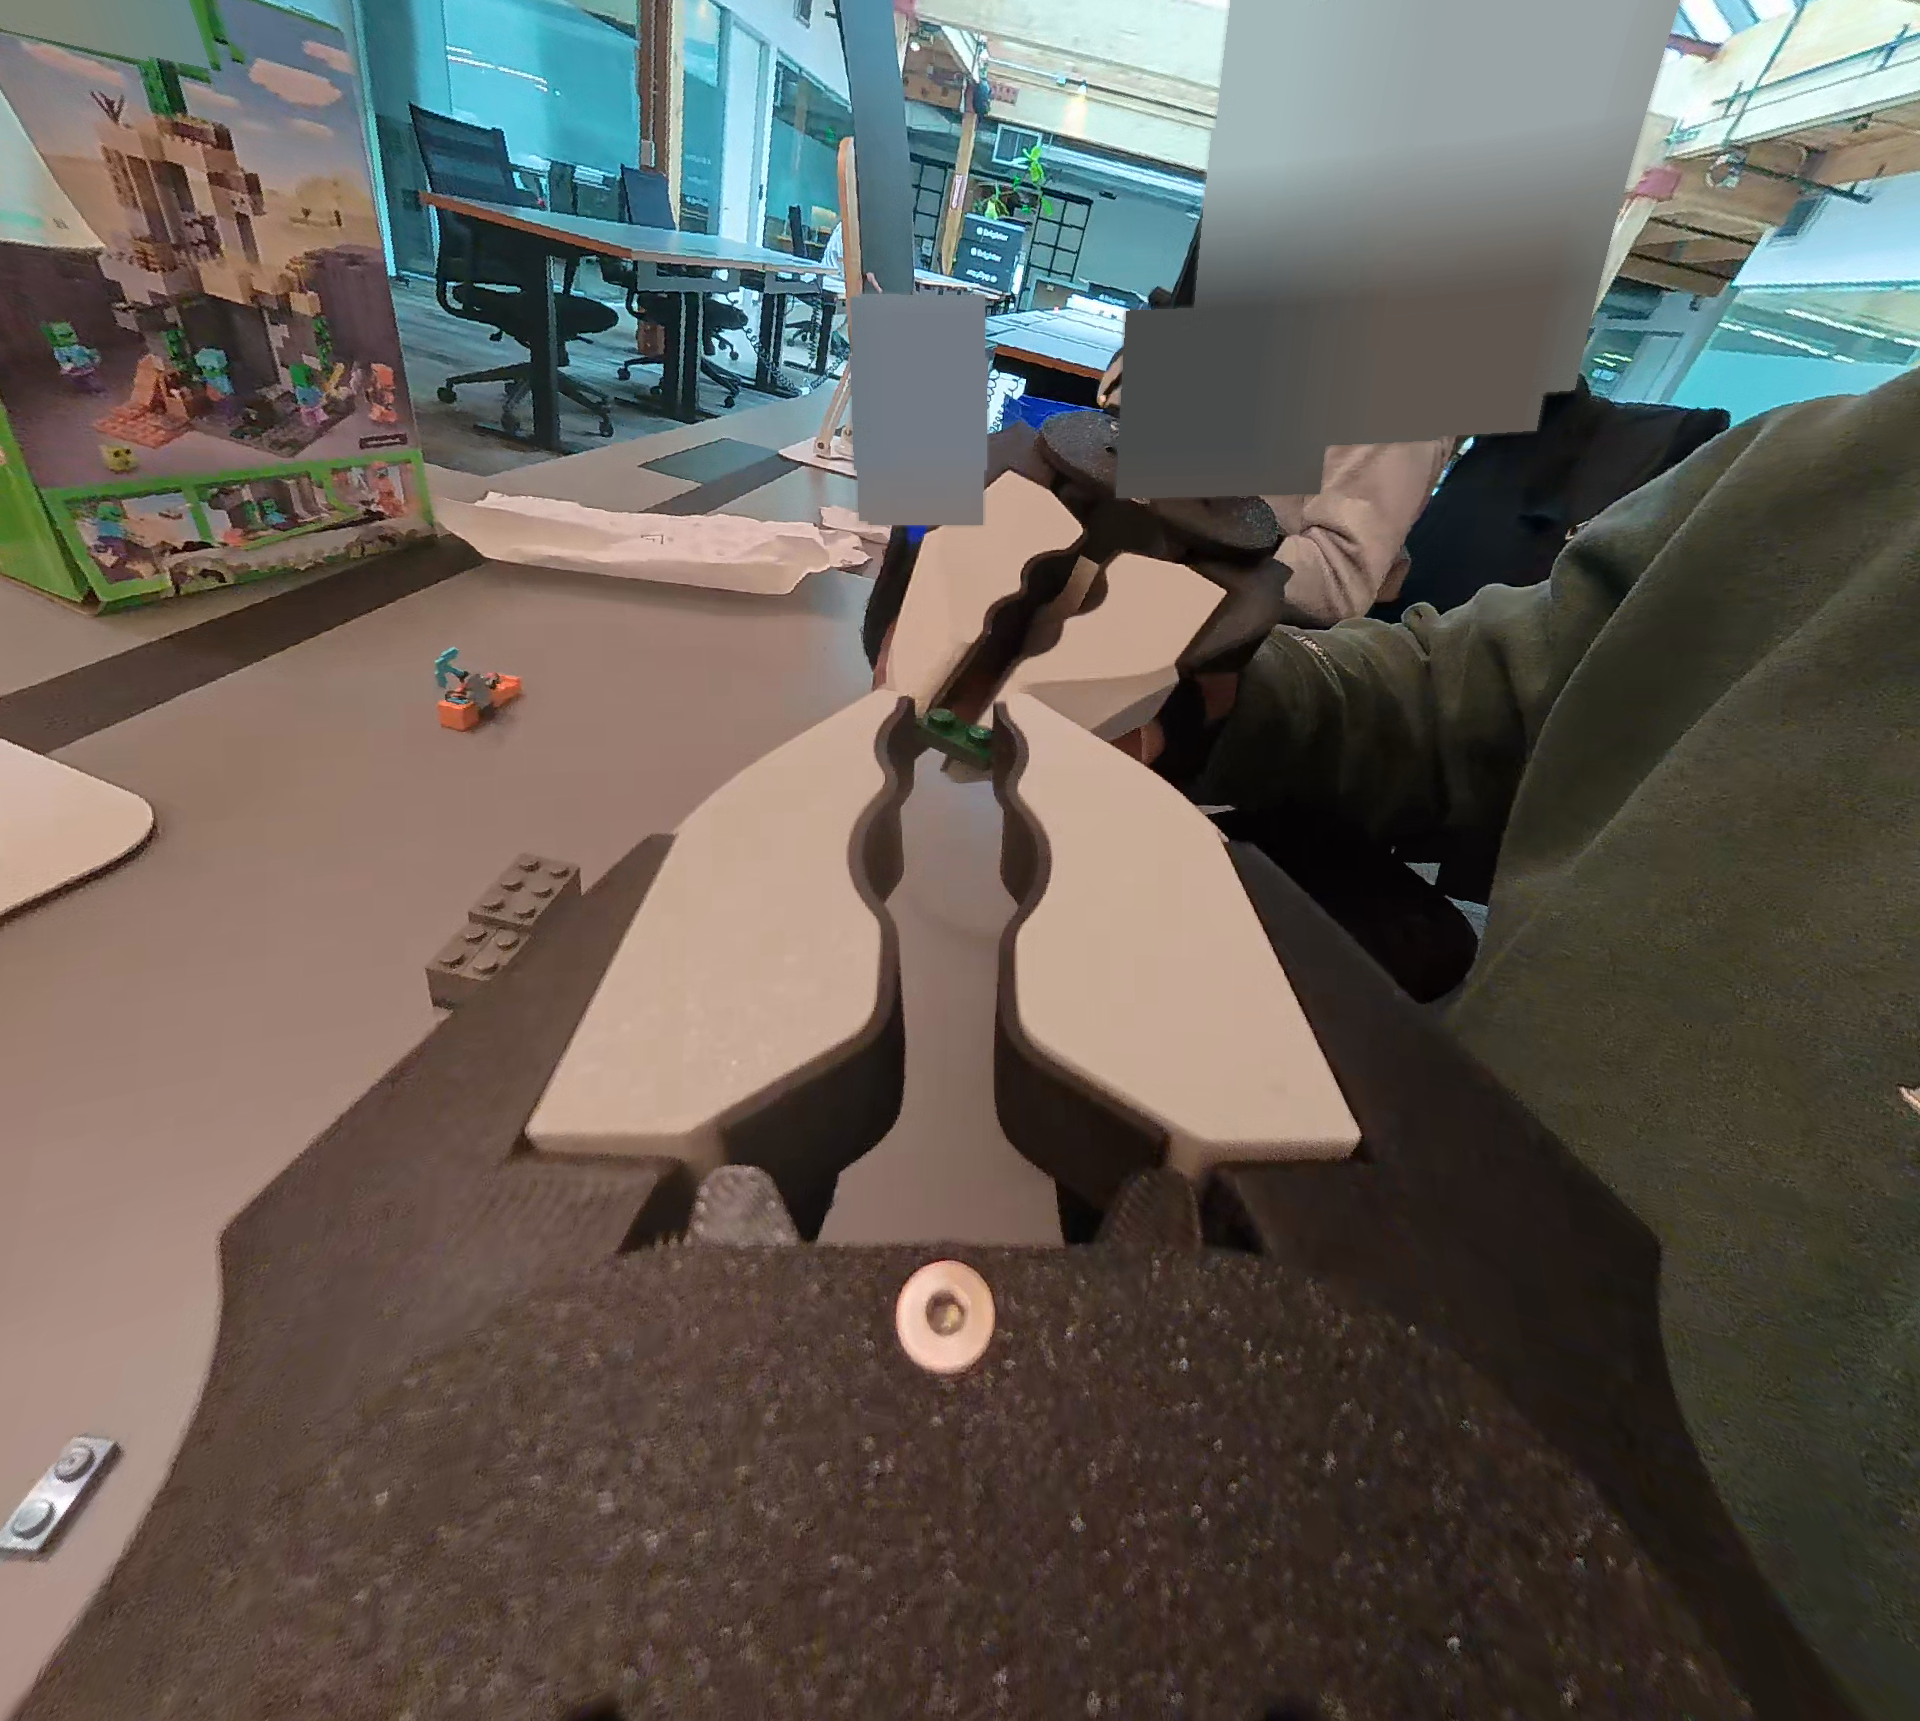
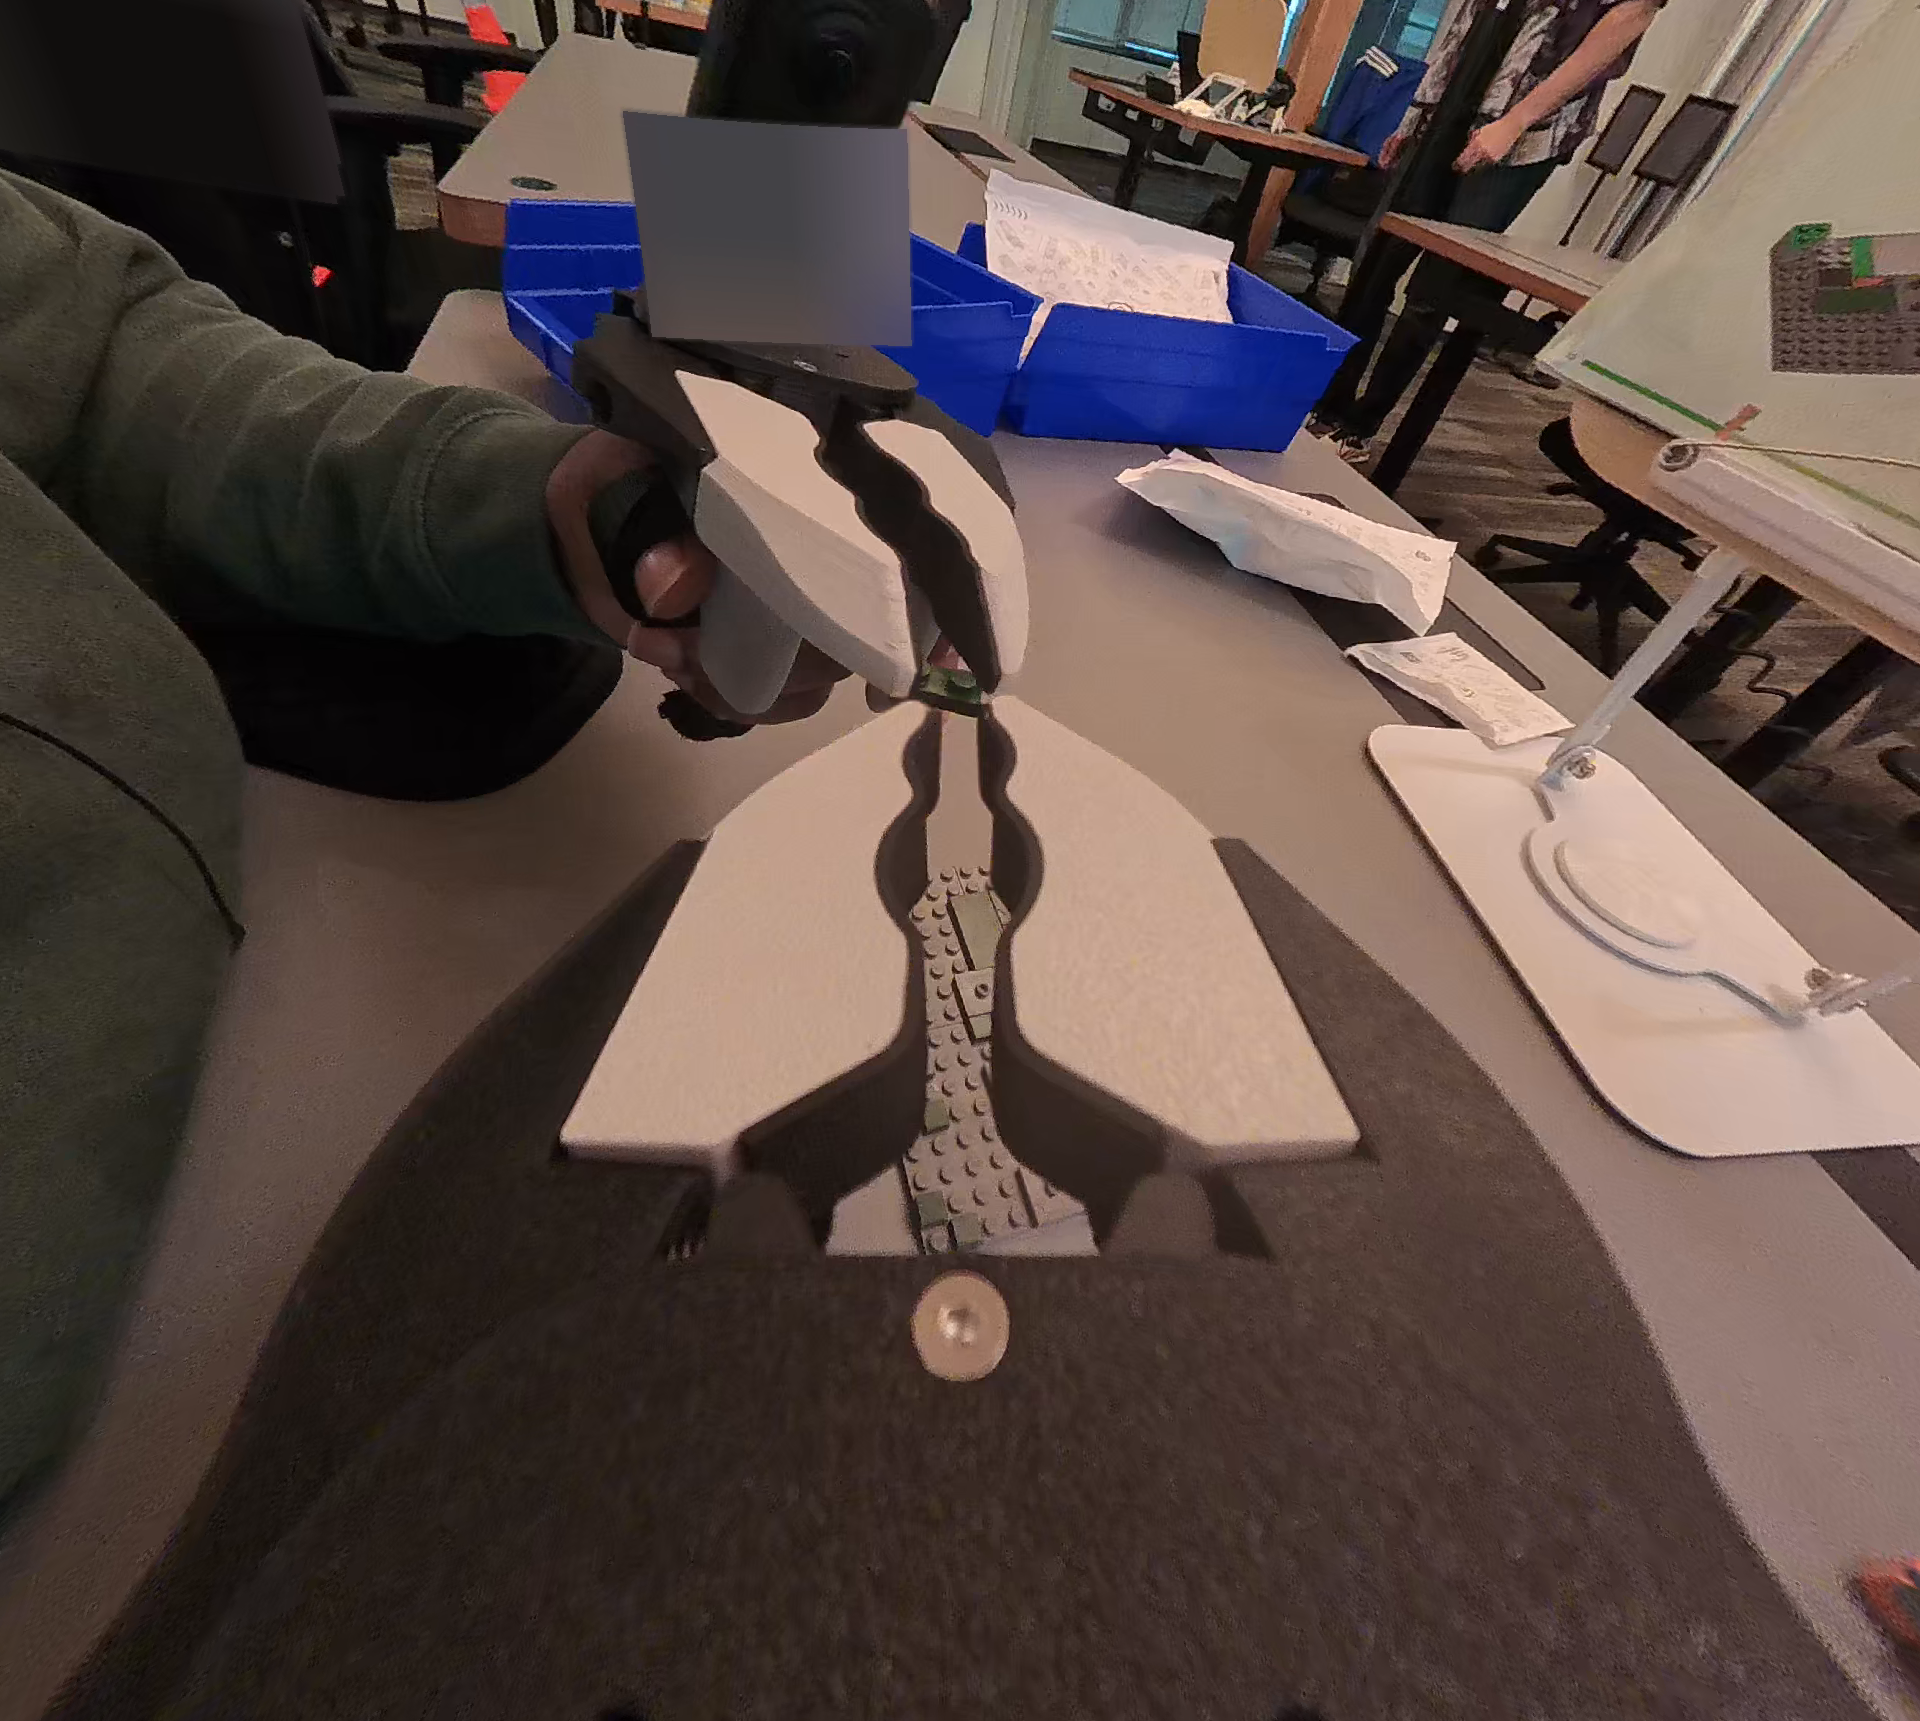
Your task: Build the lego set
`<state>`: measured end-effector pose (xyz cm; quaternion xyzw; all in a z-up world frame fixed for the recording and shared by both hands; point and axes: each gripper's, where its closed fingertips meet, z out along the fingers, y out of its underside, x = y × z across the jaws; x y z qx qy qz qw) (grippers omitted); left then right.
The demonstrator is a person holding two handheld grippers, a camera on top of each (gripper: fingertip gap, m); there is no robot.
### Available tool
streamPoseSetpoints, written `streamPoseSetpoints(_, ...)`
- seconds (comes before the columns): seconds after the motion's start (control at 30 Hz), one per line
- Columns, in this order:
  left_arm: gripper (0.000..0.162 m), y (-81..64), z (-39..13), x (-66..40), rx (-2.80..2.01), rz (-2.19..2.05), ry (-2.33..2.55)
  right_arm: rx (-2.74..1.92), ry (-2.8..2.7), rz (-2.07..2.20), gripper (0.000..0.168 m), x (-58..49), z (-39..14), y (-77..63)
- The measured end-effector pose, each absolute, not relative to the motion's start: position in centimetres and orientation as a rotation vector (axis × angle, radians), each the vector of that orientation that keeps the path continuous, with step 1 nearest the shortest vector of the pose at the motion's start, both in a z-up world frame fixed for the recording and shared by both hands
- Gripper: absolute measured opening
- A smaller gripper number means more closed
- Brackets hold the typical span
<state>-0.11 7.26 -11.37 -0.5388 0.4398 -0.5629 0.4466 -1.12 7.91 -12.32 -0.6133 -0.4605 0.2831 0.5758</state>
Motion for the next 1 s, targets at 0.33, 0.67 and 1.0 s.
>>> streamPoseSetpoints(0.33, 0.013, 7.2, -11.7, 0.1, -1.308, -1.301, 1.133, -1.505, -1.014, 0.868, 0.004, -0.9, -12.9, 8.1)
streamPoseSetpoints(0.67, 0.013, 6.9, -11.5, -0.1, -1.191, -1.045, 1.225, -1.602, -0.788, 1.579, 0.006, -0.8, -12.1, 7.1)
streamPoseSetpoints(1.0, 0.013, 7.3, -11.1, -0.3, -1.129, -0.889, 1.233, -1.633, -0.686, 1.761, 0.007, -1.2, -11.5, 7.5)
